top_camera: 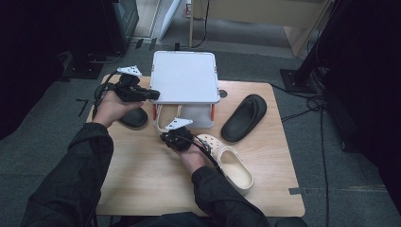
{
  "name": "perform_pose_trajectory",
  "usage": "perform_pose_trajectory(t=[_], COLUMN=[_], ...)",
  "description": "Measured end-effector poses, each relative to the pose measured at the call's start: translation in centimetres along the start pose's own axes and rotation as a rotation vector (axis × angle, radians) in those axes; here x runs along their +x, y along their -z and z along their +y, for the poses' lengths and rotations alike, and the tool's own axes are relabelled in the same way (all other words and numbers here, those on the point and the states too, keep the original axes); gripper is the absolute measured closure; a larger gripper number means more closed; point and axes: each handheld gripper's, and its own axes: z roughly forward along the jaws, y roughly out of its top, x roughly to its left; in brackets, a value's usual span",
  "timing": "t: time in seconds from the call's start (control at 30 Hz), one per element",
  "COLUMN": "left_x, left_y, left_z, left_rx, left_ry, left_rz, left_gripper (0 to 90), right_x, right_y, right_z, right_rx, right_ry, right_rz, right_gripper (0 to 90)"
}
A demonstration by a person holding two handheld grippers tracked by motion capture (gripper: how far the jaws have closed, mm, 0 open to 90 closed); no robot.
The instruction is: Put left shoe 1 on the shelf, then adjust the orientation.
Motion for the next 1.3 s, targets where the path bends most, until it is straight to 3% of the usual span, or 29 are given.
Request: perform_pose_trajectory(t=[0.13, 0.2, 0.37, 0.57, 0.7, 0.8, 0.97, 1.03, 1.07, 1.1, 1.13, 1.3], left_x=[0.0, 0.0, 0.0, 0.2, 0.2, 0.0, -0.3, -0.5, -0.6, -0.6, -0.7, -0.9], left_y=[0.0, 0.0, 0.0, 0.1, 0.2, 0.3, 0.4, 0.4, 0.4, 0.4, 0.4, 0.5], left_z=[0.0, 0.0, 0.0, 0.0, 0.1, 0.2, 0.3, 0.3, 0.3, 0.2, 0.2, -0.2], left_rx=[0.001, 0.003, 0.005, 0.003, 0.004, 0.011, 0.022, 0.023, 0.022, 0.022, 0.021, -0.005], left_ry=[0.005, 0.008, 0.016, 0.034, 0.042, 0.043, 0.048, 0.055, 0.054, 0.057, 0.058, 0.065], left_rz=[-0.003, -0.004, -0.004, -0.011, -0.011, -0.016, -0.011, -0.006, -0.004, -0.002, -0.002, 0.004], left_gripper=[84.8, 84.8, 84.7, 82.5, 81.4, 74.2, 64.5, 63.6, 62.2, 62.2, 61.9, 62.0], right_x=[-0.6, -0.5, -1.1, -0.8, -0.5, -0.5, -0.6, -0.7, -0.7, -0.7, -0.6, -0.7], right_y=[-0.4, -0.7, -1.4, -1.1, 0.3, 1.9, 5.0, 5.8, 7.1, 7.1, 8.2, 9.5], right_z=[0.6, 0.9, 1.5, 1.7, 1.4, 0.9, -0.1, -0.3, -0.4, -0.4, -0.3, -0.3], right_rx=[-0.016, -0.014, -0.014, 0.001, 0.004, 0.023, 0.028, 0.020, 0.006, 0.006, -0.001, 0.010], right_ry=[-0.037, -0.020, -0.058, -0.058, -0.048, -0.069, -0.033, -0.033, -0.043, -0.043, -0.039, -0.041], right_rz=[0.014, -0.008, -0.021, 0.009, 0.038, 0.083, 0.105, 0.114, 0.131, 0.131, 0.146, 0.157], right_gripper=[83.7, 82.8, 80.6, 75.0, 71.6, 68.8, 68.4, 68.4, 68.4, 68.4, 68.4, 67.3])
